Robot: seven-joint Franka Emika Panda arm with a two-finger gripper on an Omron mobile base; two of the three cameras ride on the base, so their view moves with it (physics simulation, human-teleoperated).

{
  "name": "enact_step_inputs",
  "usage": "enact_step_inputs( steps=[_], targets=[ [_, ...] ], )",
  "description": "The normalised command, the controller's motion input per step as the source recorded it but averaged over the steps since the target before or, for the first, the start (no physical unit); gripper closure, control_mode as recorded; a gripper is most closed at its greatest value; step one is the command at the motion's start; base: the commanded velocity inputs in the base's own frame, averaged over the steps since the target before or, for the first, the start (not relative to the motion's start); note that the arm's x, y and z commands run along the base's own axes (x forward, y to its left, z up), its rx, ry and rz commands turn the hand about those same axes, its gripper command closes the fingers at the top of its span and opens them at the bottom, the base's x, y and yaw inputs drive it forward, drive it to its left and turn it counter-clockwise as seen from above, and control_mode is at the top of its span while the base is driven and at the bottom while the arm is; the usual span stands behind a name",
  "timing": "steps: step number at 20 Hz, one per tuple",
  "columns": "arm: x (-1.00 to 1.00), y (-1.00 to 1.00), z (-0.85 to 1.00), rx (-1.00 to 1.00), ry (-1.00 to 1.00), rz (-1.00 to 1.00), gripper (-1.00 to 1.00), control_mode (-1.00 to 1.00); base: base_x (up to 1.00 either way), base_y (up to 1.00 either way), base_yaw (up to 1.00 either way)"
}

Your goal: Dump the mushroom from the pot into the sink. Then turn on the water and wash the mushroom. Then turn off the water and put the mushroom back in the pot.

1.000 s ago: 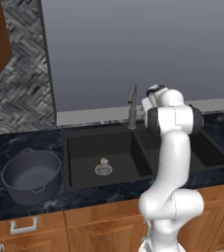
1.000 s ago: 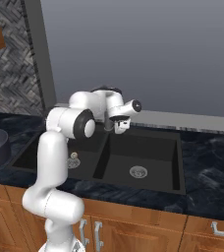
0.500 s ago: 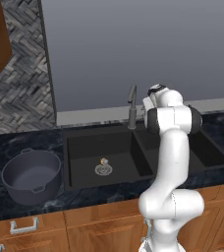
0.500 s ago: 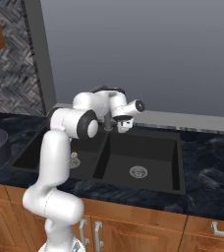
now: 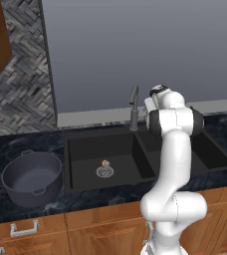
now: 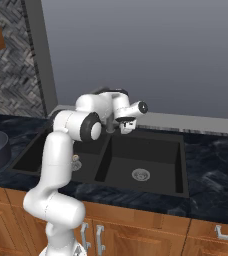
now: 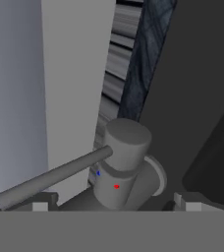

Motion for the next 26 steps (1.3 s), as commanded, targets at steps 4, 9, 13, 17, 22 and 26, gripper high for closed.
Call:
enact_step_inputs(
  steps=[4,9,13,17,22,26],
  targets=[
    [0.23,0.0,-0.16,0.0,0.0,0.0,-1.0,-1.0,0.0,0.0,0.0],
    [0.16,0.0,-0.3,-0.01,0.0,0.0,-1.0,-1.0,0.0,0.0,0.0],
    [0.03,0.0,-0.48,0.0,0.0,0.0,-1.0,-1.0,0.0,0.0,0.0],
    [0.06,-0.04,-0.49,0.0,0.0,0.0,-1.0,-1.0,0.0,0.0,0.0],
    [0.0,-0.15,-0.59,0.0,0.01,0.0,-1.0,-1.0,0.0,0.0,0.0],
    [0.0,-0.42,-0.68,0.0,0.04,0.0,-1.0,-1.0,0.0,0.0,0.0]
  ],
)
